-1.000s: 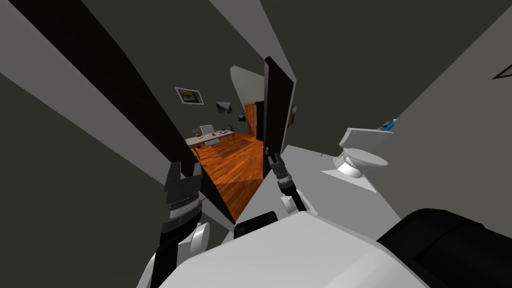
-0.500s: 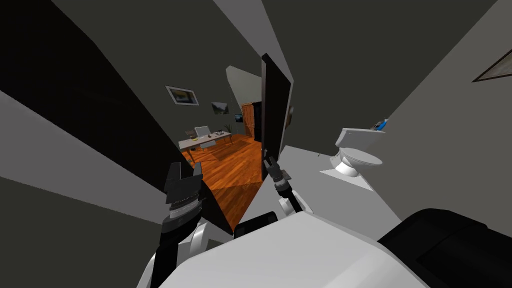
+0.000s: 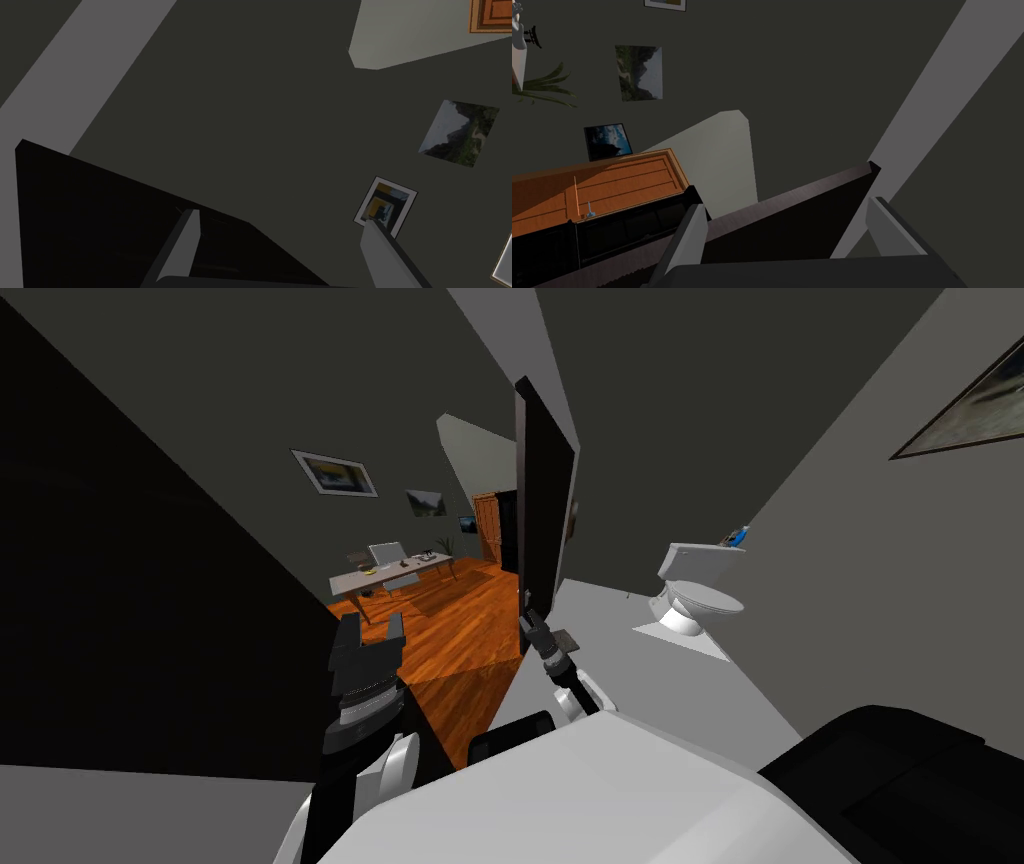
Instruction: Push the door open
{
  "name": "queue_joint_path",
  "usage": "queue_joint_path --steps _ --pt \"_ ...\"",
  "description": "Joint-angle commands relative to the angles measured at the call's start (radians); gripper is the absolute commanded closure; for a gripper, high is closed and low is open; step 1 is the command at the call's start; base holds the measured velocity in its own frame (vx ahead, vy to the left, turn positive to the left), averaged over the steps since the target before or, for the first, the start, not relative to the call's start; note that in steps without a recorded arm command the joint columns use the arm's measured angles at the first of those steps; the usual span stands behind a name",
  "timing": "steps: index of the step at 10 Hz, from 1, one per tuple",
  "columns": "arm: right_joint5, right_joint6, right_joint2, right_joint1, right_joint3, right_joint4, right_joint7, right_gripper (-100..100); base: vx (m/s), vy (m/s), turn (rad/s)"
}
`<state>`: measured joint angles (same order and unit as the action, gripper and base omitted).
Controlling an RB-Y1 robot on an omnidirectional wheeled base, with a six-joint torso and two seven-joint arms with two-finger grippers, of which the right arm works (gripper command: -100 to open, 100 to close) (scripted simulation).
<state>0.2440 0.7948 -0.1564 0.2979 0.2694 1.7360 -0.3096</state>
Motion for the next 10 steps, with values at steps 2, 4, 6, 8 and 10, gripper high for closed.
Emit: queue_joint_path --steps 2,4,6,8,10 --pt "0.032 0.025 -0.017 -0.021 0.03 -0.051 -0.026 -100 0.174 0.004 -0.13" --pt "0.054 0.046 -0.029 -0.039 0.05 -0.093 -0.044 -100 0.123 0.006 -0.111" --pt "0.077 0.068 -0.04 -0.056 0.07 -0.136 -0.061 -100 0.134 -0.019 -0.154" --pt "0.099 0.089 -0.051 -0.073 0.09 -0.179 -0.079 -100 0.134 -0.004 -0.144" --pt "0.121 0.11 -0.062 -0.091 0.111 -0.221 -0.097 -100 0.149 -0.003 -0.158"
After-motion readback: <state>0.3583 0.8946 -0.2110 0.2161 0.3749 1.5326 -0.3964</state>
